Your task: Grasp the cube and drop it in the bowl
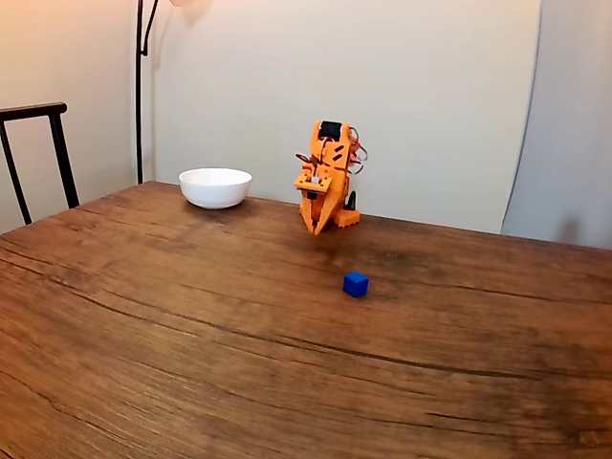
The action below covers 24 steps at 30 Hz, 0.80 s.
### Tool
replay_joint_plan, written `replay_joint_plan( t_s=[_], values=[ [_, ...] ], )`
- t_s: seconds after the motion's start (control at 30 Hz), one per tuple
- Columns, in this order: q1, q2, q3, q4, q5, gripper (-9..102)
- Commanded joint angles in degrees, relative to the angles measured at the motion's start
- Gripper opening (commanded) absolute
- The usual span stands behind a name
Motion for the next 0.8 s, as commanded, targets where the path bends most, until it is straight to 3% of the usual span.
replay_joint_plan(
  t_s=[0.0,0.77],
  values=[
    [-0.35,-0.62,0.00,3.52,0.35,0],
    [-0.70,-0.53,-1.23,0.53,-3.96,0]
  ],
)
